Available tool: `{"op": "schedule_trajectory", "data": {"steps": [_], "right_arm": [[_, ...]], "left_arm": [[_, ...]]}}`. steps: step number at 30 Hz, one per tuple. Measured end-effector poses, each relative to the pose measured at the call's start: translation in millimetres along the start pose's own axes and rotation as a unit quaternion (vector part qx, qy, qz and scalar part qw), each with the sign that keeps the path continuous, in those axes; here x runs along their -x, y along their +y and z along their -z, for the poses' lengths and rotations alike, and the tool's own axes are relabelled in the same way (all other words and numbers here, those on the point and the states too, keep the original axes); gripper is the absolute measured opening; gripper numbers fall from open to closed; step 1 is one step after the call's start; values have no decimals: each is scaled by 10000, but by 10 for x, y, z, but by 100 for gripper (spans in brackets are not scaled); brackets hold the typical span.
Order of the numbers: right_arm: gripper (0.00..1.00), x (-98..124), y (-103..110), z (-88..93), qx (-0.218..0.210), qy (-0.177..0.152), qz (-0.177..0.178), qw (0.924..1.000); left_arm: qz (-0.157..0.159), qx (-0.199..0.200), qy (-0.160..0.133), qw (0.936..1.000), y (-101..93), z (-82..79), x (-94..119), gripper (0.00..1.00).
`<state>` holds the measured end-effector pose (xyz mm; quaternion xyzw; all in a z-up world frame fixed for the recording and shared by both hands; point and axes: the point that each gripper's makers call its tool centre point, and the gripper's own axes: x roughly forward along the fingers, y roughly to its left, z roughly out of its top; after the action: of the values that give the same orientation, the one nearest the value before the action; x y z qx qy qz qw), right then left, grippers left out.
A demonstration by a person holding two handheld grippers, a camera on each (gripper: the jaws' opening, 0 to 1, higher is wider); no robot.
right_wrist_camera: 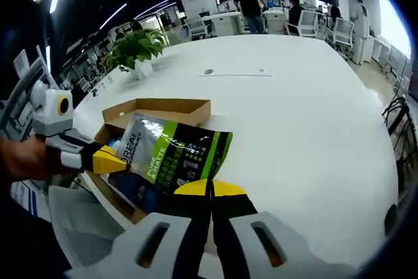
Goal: Operate the shoe box by opening the lid, removing the specified soft item, and placing it in the target area until the item is outside and the box remains undamaged.
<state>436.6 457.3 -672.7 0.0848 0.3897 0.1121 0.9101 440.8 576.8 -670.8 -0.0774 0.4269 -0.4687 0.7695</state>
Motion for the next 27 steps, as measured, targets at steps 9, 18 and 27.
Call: {"op": "schedule_trajectory", "data": {"steps": [9, 18, 27], "right_arm": [[0, 49, -331, 35, -179, -34, 124, 9998], [0, 66, -616, 48, -239, -28, 229, 9994], [0, 90, -866, 31, -216, -2, 331, 9992]], "left_arm": [[102, -173, 106, 9997, -144, -53, -280, 0], [155, -199, 216, 9994, -248, -108, -560, 0], [163, -296, 364, 9988, -345, -106, -810, 0]]}}
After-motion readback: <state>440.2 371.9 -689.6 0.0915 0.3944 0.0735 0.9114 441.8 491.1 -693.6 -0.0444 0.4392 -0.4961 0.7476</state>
